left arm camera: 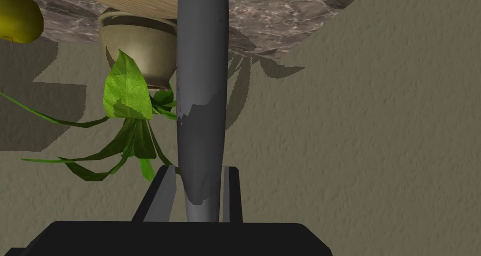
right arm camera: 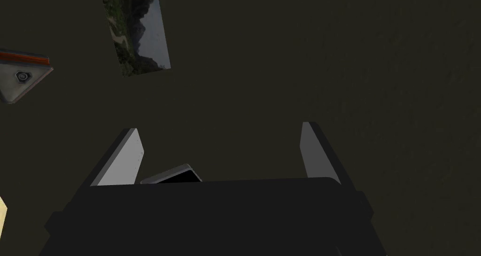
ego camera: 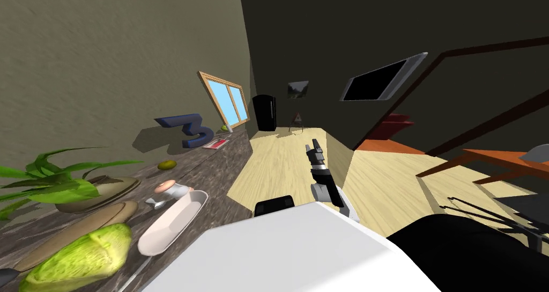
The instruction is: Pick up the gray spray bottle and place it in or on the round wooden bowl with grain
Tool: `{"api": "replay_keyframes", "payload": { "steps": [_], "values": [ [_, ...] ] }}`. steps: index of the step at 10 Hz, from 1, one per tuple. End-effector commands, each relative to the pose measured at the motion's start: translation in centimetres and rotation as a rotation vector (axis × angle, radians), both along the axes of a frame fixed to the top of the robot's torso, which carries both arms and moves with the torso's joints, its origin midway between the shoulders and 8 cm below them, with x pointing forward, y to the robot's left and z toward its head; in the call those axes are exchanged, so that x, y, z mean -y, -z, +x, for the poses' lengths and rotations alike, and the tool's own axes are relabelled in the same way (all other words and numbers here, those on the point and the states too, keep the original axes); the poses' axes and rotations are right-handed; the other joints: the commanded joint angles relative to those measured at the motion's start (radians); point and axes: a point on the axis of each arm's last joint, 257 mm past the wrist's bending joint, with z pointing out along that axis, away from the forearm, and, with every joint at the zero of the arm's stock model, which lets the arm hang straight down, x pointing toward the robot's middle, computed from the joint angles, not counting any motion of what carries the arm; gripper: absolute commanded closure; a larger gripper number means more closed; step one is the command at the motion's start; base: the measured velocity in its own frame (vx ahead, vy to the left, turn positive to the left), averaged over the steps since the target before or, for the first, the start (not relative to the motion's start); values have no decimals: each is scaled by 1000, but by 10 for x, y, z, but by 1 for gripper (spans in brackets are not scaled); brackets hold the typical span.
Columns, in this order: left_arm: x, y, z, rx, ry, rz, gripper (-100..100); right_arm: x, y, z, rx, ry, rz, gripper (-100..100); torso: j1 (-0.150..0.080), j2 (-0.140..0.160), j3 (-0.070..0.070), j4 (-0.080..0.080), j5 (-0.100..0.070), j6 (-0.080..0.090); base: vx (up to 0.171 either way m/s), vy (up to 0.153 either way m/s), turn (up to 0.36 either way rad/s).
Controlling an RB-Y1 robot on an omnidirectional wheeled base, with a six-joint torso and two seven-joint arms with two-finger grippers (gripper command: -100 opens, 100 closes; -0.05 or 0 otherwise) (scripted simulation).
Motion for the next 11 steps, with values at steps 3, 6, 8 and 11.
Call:
{"api": "replay_keyframes", "payload": {
  "steps": [3,6,8,11],
  "values": [
    [-11,-15,-6,-13,-42,7,100,0,0,0,0,0,0,0,2,1,1,0,1,-2,-19,185,-285],
    [-10,-14,-3,-8,-34,7,-100,0,0,0,0,0,0,0,-9,3,2,1,0,-5,-6,31,-23],
    [-10,-14,-4,-8,-35,7,-100,0,0,0,0,0,0,0,-11,3,2,1,-1,-5,0,0,0],
    [-4,-31,19,-2,-19,16,-100,0,0,0,0,0,0,0,-12,3,2,1,-1,-5,-10,8,49]
  ]
}}
